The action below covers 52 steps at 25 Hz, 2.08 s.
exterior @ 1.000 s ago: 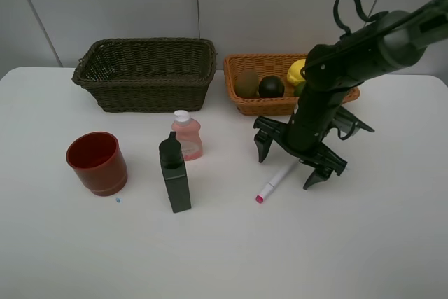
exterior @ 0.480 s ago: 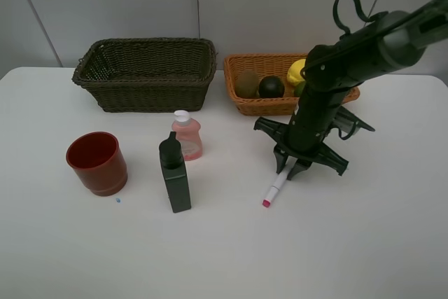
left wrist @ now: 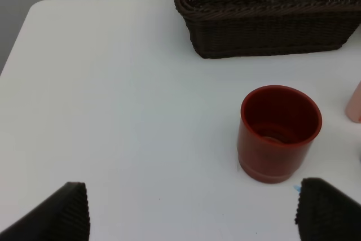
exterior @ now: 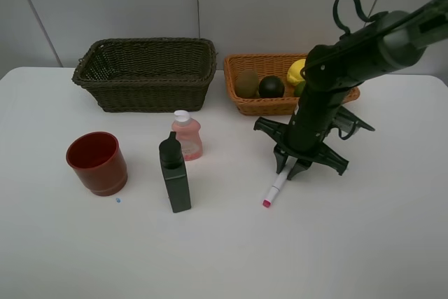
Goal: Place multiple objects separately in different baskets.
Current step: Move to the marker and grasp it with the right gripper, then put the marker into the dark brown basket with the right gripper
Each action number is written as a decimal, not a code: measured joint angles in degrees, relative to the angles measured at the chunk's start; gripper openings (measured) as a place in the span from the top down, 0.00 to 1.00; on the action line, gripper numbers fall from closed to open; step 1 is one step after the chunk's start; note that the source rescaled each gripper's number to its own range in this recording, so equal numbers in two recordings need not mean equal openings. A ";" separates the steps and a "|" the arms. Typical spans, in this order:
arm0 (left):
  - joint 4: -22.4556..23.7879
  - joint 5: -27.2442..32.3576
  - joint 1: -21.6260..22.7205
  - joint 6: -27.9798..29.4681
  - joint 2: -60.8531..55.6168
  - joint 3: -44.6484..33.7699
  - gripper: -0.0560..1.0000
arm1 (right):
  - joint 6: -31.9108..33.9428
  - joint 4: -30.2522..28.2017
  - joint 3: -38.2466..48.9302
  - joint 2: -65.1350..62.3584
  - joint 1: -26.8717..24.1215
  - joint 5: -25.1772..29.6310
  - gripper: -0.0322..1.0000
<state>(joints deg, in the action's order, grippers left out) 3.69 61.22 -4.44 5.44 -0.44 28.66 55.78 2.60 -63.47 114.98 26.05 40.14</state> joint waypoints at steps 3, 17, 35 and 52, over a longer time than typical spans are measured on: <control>0.00 0.00 0.00 0.00 0.00 0.00 0.05 | -0.04 0.00 0.00 0.00 0.00 0.07 0.97; 0.00 0.00 0.00 0.00 0.00 0.00 0.05 | -0.04 -3.14 0.00 -6.05 0.00 5.24 0.97; 0.00 0.00 0.00 0.00 0.00 0.00 0.05 | -11.96 -22.40 -24.00 -15.66 -0.59 26.17 0.97; 0.00 0.00 0.00 0.00 0.00 0.00 0.05 | -50.75 -3.39 -30.73 -9.54 1.46 -8.67 0.97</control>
<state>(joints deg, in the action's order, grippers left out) 3.69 61.22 -4.44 5.44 -0.44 28.66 5.02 -0.79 -94.20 105.44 27.52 31.47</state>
